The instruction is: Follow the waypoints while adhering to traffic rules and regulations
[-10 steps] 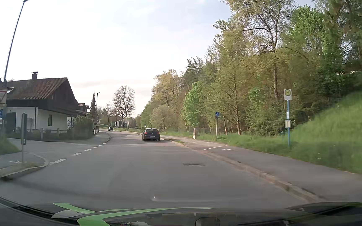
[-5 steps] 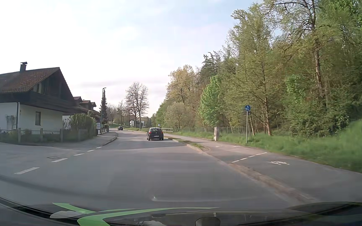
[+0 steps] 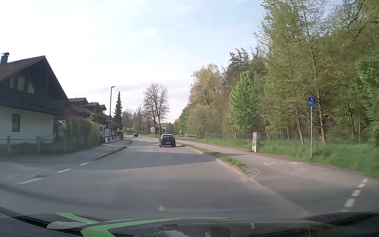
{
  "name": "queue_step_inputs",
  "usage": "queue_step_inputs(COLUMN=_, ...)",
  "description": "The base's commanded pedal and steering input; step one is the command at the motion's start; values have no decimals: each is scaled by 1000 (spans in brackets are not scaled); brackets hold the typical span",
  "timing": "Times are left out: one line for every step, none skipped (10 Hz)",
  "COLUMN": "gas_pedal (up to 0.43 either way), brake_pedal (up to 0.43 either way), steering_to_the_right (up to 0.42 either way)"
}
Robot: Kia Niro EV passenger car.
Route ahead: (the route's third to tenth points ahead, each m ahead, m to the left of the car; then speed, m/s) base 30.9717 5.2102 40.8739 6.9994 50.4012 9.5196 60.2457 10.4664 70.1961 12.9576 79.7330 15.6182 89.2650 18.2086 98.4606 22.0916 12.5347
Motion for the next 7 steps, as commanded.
queue_step_inputs(gas_pedal=177, brake_pedal=0, steering_to_the_right=-40)
queue_step_inputs(gas_pedal=177, brake_pedal=0, steering_to_the_right=-38)
queue_step_inputs(gas_pedal=177, brake_pedal=0, steering_to_the_right=-36)
queue_step_inputs(gas_pedal=177, brake_pedal=0, steering_to_the_right=-35)
queue_step_inputs(gas_pedal=177, brake_pedal=0, steering_to_the_right=-34)
queue_step_inputs(gas_pedal=177, brake_pedal=0, steering_to_the_right=-33)
queue_step_inputs(gas_pedal=177, brake_pedal=0, steering_to_the_right=-33)
